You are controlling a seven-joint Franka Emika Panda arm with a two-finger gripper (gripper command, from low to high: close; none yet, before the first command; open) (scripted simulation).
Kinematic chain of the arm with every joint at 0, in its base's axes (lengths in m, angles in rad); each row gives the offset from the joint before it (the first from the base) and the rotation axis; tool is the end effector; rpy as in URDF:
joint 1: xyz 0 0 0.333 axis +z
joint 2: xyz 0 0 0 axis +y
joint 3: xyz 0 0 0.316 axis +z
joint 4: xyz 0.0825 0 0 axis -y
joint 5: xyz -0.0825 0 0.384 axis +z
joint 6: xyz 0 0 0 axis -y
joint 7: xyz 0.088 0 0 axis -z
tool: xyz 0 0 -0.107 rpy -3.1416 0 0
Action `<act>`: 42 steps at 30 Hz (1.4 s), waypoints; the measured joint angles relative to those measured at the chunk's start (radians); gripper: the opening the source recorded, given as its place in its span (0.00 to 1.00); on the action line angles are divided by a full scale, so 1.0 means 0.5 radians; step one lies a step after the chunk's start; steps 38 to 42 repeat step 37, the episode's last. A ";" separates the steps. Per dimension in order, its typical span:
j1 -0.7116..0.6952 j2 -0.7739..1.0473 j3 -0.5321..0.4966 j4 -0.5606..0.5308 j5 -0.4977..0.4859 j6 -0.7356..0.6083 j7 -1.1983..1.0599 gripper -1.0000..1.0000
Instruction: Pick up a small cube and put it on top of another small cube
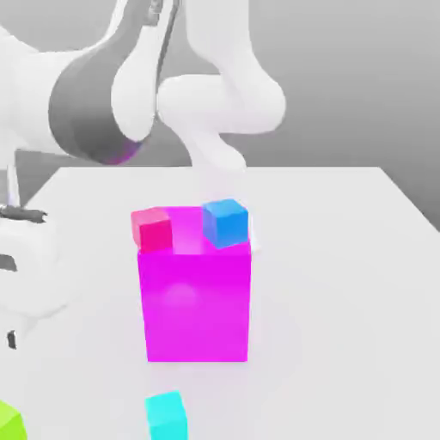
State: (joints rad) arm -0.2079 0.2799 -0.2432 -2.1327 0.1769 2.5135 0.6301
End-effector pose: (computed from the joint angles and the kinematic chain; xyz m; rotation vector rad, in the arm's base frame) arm 0.5247 -0.2531 0.2895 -2.5382 1.7474 -0.1667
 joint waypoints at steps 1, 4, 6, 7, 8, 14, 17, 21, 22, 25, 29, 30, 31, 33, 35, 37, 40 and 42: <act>-0.024 0.073 -0.005 0.011 0.014 0.014 -0.013 0.50; -0.101 0.291 -0.018 0.045 0.048 0.057 -0.045 0.50; -0.146 0.436 0.005 0.074 0.082 0.129 -0.073 0.50; -0.170 0.508 0.029 0.090 0.100 0.177 -0.085 0.50; -0.191 0.580 0.053 0.106 0.122 0.229 -0.101 0.50; -0.208 0.639 0.074 0.120 0.145 0.271 -0.118 0.00; -0.197 0.601 0.059 0.111 0.131 0.242 -0.108 0.00; -0.092 0.338 0.009 0.000 0.041 0.094 -0.021 0.00; -0.032 0.268 0.019 -0.065 0.016 0.091 0.021 0.00; 0.142 0.055 0.078 -0.276 -0.080 0.102 0.167 0.00; 0.356 -0.224 0.179 -0.563 -0.239 0.129 0.389 0.00; 0.379 -0.218 0.196 -0.594 -0.247 0.169 0.408 0.00; 0.387 -0.179 0.209 -0.609 -0.240 0.223 0.409 0.00; 0.382 -0.058 0.236 -0.615 -0.208 0.349 0.391 0.00; 0.375 0.005 0.249 -0.614 -0.190 0.411 0.379 1.00; 0.375 0.005 0.249 -0.614 -0.190 0.411 0.379 1.00; 0.375 0.005 0.249 -0.614 -0.190 0.411 0.379 1.00; 0.375 0.005 0.249 -0.614 -0.190 0.411 0.379 1.00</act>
